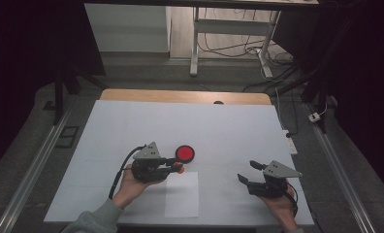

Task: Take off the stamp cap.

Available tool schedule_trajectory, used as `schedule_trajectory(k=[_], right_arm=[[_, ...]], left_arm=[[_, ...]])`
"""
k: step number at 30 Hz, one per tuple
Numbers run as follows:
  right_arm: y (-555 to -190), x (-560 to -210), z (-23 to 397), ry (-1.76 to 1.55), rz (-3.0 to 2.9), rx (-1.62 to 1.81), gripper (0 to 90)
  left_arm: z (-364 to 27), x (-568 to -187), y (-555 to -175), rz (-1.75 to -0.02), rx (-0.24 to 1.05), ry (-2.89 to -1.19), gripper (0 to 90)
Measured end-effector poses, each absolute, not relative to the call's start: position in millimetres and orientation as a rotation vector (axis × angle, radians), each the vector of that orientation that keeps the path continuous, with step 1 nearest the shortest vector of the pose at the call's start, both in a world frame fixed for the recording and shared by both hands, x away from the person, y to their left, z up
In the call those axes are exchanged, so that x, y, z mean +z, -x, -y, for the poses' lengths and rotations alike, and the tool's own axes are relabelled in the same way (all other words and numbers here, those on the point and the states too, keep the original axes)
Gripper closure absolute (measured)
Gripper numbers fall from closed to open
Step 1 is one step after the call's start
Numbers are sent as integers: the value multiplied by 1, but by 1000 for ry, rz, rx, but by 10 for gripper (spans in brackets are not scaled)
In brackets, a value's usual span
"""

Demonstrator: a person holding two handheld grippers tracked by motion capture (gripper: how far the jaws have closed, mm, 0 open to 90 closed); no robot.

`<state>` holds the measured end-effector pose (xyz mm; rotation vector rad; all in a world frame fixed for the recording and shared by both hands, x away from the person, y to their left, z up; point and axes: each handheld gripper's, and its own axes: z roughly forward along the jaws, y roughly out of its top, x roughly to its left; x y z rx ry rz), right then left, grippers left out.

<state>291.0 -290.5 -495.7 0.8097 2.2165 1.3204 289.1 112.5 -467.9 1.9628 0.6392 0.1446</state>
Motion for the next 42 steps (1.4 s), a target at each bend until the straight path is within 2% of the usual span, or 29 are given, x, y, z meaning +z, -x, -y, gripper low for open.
schedule_trajectory(k=[42], right_arm=[[-288,-494,239,-674,-2318,1325,309]], left_arm=[[-108,-471,-288,-629,160,-1976,726]])
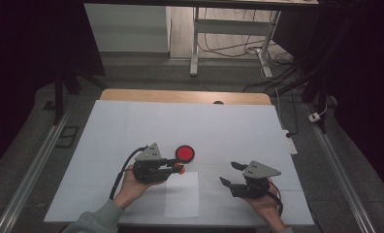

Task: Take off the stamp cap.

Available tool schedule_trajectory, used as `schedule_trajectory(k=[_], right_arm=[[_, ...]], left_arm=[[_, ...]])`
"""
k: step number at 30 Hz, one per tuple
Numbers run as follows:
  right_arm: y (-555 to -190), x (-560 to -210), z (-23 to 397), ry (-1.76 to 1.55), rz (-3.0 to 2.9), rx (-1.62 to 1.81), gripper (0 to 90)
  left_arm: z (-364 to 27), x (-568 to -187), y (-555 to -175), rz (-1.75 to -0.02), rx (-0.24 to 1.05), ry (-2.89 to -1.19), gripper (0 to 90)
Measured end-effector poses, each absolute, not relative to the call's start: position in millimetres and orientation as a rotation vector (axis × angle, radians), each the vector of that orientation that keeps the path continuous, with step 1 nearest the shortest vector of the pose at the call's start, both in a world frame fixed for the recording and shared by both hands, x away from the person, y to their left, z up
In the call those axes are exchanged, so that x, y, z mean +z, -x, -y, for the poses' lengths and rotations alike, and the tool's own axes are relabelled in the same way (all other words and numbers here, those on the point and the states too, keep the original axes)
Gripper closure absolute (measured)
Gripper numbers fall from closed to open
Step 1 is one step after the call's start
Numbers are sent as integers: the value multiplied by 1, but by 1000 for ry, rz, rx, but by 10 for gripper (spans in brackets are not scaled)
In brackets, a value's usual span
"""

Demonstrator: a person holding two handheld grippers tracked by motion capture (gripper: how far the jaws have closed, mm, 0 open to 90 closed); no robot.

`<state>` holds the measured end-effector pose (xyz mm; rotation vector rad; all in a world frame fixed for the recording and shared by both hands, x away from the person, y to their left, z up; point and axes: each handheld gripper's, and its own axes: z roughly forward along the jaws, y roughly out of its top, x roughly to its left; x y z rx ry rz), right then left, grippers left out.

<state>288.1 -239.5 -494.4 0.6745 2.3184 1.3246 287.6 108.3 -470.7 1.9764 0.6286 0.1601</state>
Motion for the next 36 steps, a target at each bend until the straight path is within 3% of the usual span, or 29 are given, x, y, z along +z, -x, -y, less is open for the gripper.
schedule_trajectory(k=[36], right_arm=[[-283,-490,194,-558,-2413,1310,327]], left_arm=[[-108,-472,-288,-630,175,-1986,726]])
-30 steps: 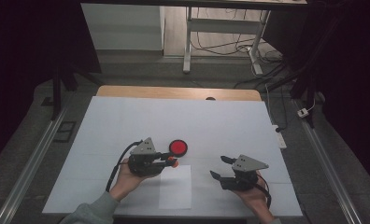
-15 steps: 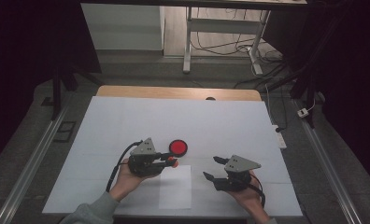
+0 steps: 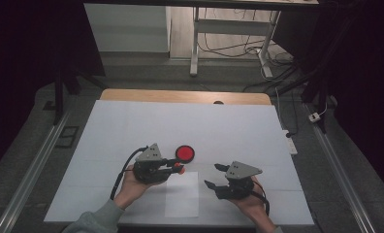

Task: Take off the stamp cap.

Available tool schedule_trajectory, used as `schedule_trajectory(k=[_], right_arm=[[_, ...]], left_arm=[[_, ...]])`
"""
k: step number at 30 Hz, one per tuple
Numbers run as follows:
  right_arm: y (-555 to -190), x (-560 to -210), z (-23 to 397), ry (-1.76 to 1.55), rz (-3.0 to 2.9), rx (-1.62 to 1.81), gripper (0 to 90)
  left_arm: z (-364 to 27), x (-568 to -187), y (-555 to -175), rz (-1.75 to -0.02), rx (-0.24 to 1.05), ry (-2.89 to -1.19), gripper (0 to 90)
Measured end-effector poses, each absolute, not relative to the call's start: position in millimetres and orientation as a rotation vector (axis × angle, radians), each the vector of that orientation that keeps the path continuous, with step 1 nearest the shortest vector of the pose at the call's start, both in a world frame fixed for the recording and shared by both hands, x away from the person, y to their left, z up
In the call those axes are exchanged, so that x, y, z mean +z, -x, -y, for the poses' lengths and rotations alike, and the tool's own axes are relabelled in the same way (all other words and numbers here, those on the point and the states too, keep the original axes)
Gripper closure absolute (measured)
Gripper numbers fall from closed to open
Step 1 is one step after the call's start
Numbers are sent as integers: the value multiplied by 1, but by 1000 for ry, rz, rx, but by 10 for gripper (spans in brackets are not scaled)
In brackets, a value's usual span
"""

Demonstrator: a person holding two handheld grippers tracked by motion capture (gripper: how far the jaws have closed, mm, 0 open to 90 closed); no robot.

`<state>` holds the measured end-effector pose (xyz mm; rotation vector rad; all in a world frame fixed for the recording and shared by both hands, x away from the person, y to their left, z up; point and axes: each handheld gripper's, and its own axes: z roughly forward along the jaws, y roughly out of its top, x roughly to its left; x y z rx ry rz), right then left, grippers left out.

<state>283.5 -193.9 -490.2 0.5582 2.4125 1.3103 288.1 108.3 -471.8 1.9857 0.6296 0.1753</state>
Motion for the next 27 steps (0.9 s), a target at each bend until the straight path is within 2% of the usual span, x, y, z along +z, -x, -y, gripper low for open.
schedule_trajectory(k=[27], right_arm=[[-289,-489,160,-518,-2476,1308,328]], left_arm=[[-106,-473,-288,-621,171,-1995,726]])
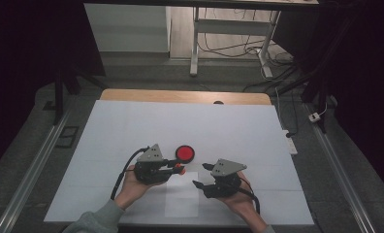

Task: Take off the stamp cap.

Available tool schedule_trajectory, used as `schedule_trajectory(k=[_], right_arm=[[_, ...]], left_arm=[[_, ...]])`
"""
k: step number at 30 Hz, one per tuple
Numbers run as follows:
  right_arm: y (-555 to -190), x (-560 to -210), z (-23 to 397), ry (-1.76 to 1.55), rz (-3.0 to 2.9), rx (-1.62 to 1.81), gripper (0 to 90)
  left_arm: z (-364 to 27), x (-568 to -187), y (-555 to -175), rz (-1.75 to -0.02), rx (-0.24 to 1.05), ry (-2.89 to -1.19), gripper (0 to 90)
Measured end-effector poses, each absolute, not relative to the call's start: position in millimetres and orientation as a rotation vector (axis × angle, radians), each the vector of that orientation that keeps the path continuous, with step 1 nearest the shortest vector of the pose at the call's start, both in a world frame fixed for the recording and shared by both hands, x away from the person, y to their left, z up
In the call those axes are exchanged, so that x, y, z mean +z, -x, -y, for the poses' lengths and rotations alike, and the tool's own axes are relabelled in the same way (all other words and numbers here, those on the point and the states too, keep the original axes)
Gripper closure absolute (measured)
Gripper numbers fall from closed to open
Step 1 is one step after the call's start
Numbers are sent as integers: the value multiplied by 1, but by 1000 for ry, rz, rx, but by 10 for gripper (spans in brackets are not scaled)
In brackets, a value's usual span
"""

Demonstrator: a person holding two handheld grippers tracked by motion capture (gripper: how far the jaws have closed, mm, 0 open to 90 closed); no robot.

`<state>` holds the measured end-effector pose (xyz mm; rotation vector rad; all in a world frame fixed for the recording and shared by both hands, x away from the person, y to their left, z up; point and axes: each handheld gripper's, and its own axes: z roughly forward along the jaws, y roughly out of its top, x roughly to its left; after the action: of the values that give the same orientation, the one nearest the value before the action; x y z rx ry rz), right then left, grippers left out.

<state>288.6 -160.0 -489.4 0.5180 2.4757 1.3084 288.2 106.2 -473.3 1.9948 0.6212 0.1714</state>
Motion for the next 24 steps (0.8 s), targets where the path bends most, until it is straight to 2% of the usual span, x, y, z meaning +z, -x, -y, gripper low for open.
schedule_trajectory(k=[24], right_arm=[[-291,-491,135,-494,-2533,1266,333]], left_arm=[[-104,-475,-289,-617,162,-2007,726]])
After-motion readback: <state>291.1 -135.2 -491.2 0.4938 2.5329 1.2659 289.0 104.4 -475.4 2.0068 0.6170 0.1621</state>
